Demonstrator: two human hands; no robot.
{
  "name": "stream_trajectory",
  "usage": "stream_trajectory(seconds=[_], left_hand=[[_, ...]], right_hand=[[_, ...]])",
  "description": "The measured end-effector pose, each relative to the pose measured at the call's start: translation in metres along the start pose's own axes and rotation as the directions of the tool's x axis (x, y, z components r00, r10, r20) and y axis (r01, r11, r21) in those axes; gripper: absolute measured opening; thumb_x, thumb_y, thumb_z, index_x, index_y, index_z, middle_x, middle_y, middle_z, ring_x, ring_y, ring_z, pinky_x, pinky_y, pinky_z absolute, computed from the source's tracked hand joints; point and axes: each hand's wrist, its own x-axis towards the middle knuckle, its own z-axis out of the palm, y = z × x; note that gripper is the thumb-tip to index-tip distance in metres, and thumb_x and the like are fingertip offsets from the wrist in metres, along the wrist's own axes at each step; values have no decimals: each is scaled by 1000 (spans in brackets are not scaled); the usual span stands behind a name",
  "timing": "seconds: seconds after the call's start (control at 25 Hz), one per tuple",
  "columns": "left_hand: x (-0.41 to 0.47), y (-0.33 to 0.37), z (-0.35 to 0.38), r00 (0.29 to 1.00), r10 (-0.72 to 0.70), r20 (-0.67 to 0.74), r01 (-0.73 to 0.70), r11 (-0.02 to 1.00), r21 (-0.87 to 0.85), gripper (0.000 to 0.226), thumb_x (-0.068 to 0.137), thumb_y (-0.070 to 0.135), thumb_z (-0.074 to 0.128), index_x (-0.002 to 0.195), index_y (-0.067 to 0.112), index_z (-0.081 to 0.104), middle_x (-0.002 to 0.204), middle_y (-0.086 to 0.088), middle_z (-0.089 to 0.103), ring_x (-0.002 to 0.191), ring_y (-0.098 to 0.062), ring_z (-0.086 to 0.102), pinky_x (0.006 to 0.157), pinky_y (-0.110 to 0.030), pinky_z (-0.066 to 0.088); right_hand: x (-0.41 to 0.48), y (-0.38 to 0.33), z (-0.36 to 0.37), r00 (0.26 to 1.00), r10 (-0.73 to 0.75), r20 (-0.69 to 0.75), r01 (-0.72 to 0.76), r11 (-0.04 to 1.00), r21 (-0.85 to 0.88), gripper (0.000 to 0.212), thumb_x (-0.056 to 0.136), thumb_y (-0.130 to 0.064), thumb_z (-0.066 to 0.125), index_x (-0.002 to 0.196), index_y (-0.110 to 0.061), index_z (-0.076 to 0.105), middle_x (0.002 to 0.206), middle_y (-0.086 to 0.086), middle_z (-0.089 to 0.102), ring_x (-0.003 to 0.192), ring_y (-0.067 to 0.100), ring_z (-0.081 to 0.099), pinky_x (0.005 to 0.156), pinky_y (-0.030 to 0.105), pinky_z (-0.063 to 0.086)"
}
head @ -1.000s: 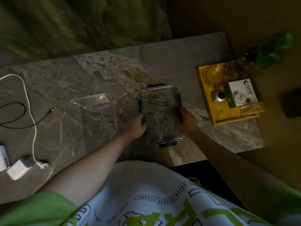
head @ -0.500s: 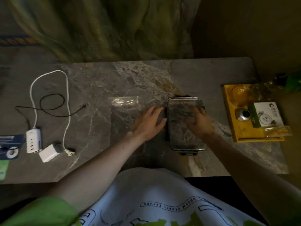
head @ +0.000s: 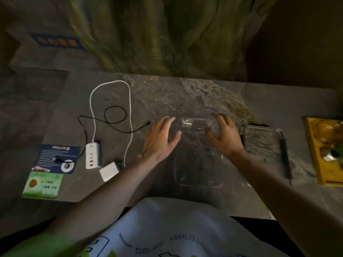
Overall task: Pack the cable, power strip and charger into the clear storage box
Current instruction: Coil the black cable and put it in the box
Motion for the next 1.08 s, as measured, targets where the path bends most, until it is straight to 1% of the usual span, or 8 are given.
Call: stream_trajectory(seconds=[0.12,0.24,0.4,0.56,0.68,0.88,1.0,1.08], left_hand=[[-12,-43,-21,999,-26,-22,25,1000,-19,55,91,46,45,138,18,41,139,-4,48,128,-22,45,106,-41,39],[-19,-90,-47,994,-94,-54,91,995,-49,55,89,45,47,137,17,43,136,-5,50,125,-25,48,104,-42,40],[-25,-148,-76,980,-168,-103,161,984,-77,52,90,35,54,137,17,42,136,-9,50,123,-29,48,102,-43,42],[-26,-211,-102,959,-271,-77,262,959,-112,62,85,21,62,141,16,35,140,-13,43,127,-31,44,104,-46,40],[-25,-250,-113,917,-389,-85,372,913,-166,69,82,16,66,142,18,30,140,-14,39,125,-32,45,103,-47,42],[-22,-290,-112,862,-504,-44,478,840,-256,79,81,17,72,145,18,25,146,-11,32,131,-29,41,104,-41,42],[-18,-306,-107,795,-604,53,592,753,-288,67,85,22,68,140,15,29,140,-14,42,122,-34,50,94,-42,48],[-14,-312,-105,761,-641,98,632,698,-337,52,90,22,61,135,11,37,128,-15,55,114,-33,57,85,-33,47]], right_hand=[[11,-48,24,999,-35,36,37,998,-59,63,88,-41,60,142,-18,39,142,13,44,129,33,43,104,46,41],[29,-104,55,982,-133,135,144,987,-77,65,85,-37,63,142,-14,40,139,15,46,128,36,44,105,45,40],[52,-168,91,949,-212,233,234,970,-69,65,87,-35,61,144,-17,36,143,12,44,129,35,43,106,43,37],[72,-219,127,910,-223,349,272,958,-95,64,89,-36,59,144,-17,34,146,9,42,130,33,43,104,43,39],[86,-251,152,869,-239,434,315,943,-111,67,89,-32,61,147,-17,31,148,10,40,132,34,42,104,42,40],[103,-283,183,843,-131,522,206,975,-88,70,92,-37,58,150,-19,23,150,13,38,132,35,44,100,42,42],[111,-288,198,842,-22,539,38,999,-19,71,90,-34,61,149,-20,25,144,13,48,129,34,49,103,40,43],[113,-287,205,842,23,538,-42,999,24,71,88,-31,64,148,-20,28,134,13,58,121,33,57,101,42,46]])
